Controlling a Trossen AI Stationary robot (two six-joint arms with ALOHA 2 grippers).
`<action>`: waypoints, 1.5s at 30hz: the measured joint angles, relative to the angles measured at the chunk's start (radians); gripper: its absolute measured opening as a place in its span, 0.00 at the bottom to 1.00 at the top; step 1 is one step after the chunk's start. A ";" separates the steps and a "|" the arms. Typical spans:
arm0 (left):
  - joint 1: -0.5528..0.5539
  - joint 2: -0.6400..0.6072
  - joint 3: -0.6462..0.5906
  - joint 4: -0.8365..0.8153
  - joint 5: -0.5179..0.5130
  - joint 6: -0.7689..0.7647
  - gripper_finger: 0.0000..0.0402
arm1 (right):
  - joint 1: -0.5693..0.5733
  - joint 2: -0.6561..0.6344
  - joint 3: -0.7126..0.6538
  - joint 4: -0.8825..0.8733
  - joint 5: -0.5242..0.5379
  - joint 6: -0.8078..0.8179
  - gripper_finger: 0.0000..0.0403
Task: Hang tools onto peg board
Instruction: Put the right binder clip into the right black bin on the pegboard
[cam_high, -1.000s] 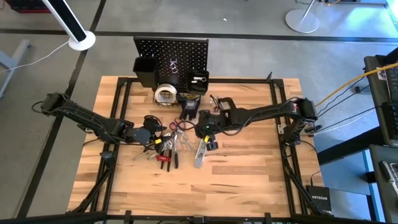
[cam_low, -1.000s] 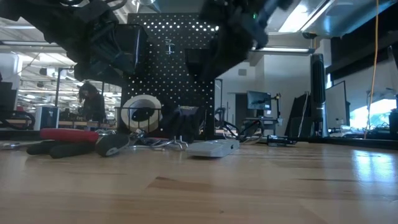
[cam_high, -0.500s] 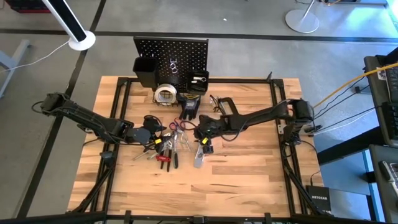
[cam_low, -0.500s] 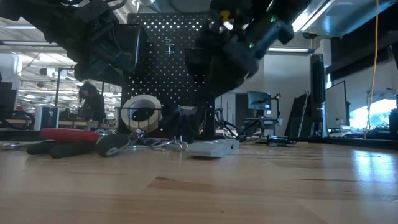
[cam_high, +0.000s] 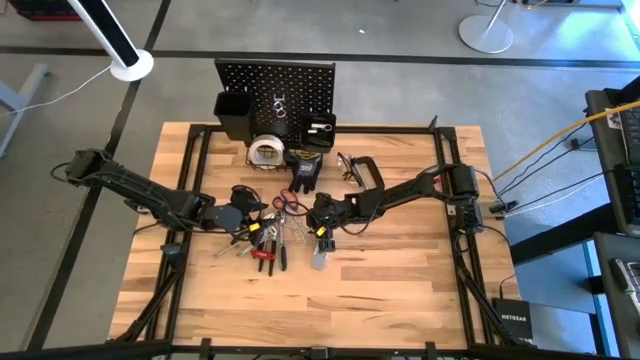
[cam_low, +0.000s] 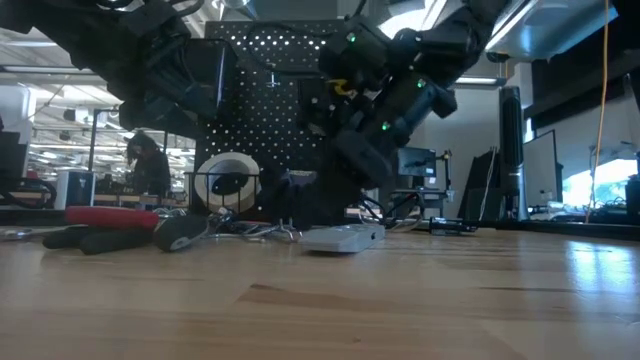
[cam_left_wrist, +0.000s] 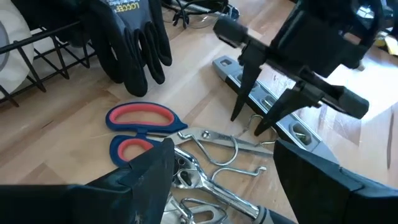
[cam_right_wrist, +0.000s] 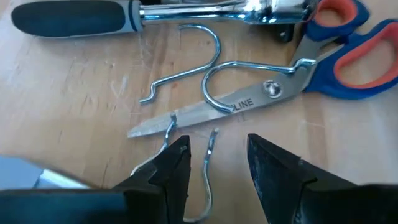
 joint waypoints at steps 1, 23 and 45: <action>0.000 0.000 0.000 0.001 0.000 0.000 0.65 | 0.000 0.006 0.000 0.006 -0.004 0.007 0.39; 0.000 0.000 0.000 0.000 0.000 0.000 0.65 | 0.000 0.030 0.000 0.031 0.018 0.019 0.18; 0.000 0.000 0.000 0.000 0.000 0.000 0.65 | 0.000 -0.097 0.000 0.036 0.021 -0.015 0.03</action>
